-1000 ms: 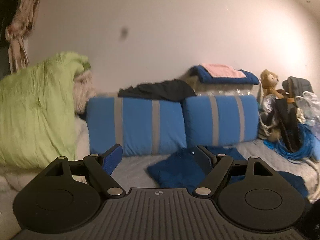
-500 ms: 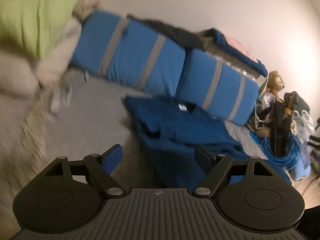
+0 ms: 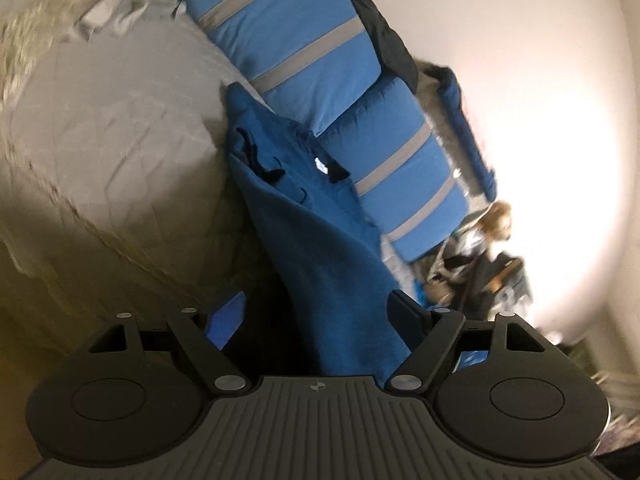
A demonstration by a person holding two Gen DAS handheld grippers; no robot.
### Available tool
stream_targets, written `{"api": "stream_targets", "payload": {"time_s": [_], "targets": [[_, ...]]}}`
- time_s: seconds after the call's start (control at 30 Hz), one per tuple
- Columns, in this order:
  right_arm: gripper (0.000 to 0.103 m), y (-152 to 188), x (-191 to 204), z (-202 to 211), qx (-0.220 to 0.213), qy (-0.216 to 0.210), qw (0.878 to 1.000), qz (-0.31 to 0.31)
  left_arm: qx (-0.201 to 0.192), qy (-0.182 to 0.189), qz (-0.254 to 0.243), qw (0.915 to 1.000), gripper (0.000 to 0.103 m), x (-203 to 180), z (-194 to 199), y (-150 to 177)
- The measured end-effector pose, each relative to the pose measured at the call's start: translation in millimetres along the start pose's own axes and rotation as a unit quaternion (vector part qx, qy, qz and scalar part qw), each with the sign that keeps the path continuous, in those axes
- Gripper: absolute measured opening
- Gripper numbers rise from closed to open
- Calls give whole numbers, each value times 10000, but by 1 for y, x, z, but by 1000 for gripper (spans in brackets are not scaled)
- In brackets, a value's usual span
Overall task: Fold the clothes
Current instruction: 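Close both tools on the sweatshirt edge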
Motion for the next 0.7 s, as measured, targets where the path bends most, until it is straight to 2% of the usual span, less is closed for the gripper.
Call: {"api": "stream_targets", "payload": {"time_s": [0.07,0.13,0.2,0.3,0.4,0.5,0.7], "targets": [[103,2,6,-5,80,-9,9999,99,86,206,228,9995,76,4,-1,2],[103,3,12,-9,149,-22,9997,186,163,362,364,9985,69,5,-2,4],[103,6,16,-10,181,-36,9996,217,210,465,394,9979,56,4,-2,5],[103,10,17,-8,207,-25,9996,180,245,546,378,9975,42,0,-2,7],[103,18,14,-2,227,-16,9997,55,291,516,337,9977,33,-1,-2,8],[103,29,10,4,275,-34,9996,-98,426,397,323,9978,29,0,-6,9],[103,62,-4,15,480,-157,9976,-475,628,305,367,9969,28,2,-14,8]]}}
Point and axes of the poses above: each gripper's, at about its wrist camera, not at the fingertips, and z roughly against the way its jaws point, x to its left, y to its underside, the point moved 6 cm from there along -z, roughly the way its jaws point, and after that the axes turned 10 degrees about -y, right-handed, at the moved point
